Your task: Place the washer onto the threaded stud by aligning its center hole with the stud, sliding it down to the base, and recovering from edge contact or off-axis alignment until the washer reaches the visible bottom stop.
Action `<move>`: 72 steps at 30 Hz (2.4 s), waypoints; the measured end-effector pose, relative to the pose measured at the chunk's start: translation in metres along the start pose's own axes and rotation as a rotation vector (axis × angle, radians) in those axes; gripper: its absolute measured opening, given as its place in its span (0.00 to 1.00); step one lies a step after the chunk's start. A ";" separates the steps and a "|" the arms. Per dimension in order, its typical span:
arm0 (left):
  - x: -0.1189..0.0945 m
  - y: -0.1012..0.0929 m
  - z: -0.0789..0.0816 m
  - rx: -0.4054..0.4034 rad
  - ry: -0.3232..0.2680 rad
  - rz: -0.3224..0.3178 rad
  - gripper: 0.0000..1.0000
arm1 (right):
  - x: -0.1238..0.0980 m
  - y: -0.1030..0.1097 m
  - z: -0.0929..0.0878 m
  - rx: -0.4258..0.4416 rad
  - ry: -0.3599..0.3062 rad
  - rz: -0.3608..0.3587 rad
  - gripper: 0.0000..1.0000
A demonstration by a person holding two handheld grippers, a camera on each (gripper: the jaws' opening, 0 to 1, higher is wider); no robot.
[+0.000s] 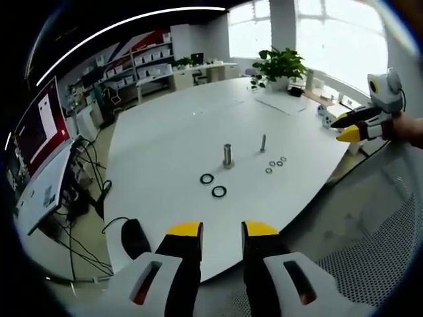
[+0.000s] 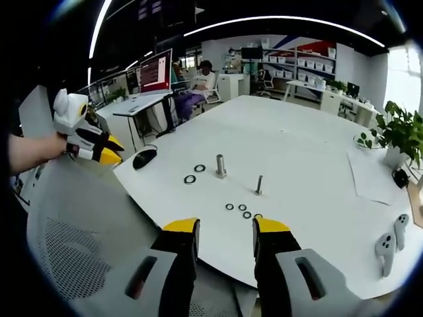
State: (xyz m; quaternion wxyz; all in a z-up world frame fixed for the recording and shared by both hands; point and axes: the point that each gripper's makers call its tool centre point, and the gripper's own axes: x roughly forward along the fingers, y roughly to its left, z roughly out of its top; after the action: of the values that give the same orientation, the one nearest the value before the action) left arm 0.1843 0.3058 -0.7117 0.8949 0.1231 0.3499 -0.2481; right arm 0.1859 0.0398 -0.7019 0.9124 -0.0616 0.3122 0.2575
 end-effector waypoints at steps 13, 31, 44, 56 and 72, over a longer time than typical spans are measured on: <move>0.004 -0.005 -0.008 0.007 0.042 -0.018 0.22 | -0.002 -0.001 0.003 0.021 -0.018 -0.002 0.35; 0.002 -0.004 -0.007 0.015 0.052 0.009 0.21 | -0.007 -0.008 0.009 0.031 -0.069 -0.019 0.35; 0.005 -0.007 -0.011 0.029 0.077 0.000 0.21 | -0.006 -0.007 0.007 0.038 -0.059 -0.010 0.36; 0.004 -0.003 -0.010 0.011 0.063 -0.001 0.21 | -0.005 -0.008 0.006 0.053 -0.056 -0.018 0.36; 0.005 -0.008 -0.006 0.011 0.065 -0.033 0.22 | -0.002 -0.006 0.001 0.031 -0.024 -0.001 0.36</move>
State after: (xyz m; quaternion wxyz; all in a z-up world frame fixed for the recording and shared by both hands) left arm 0.1798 0.2992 -0.7202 0.8782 0.1302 0.3793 -0.2605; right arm 0.1881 0.0341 -0.6998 0.9171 -0.0445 0.3049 0.2531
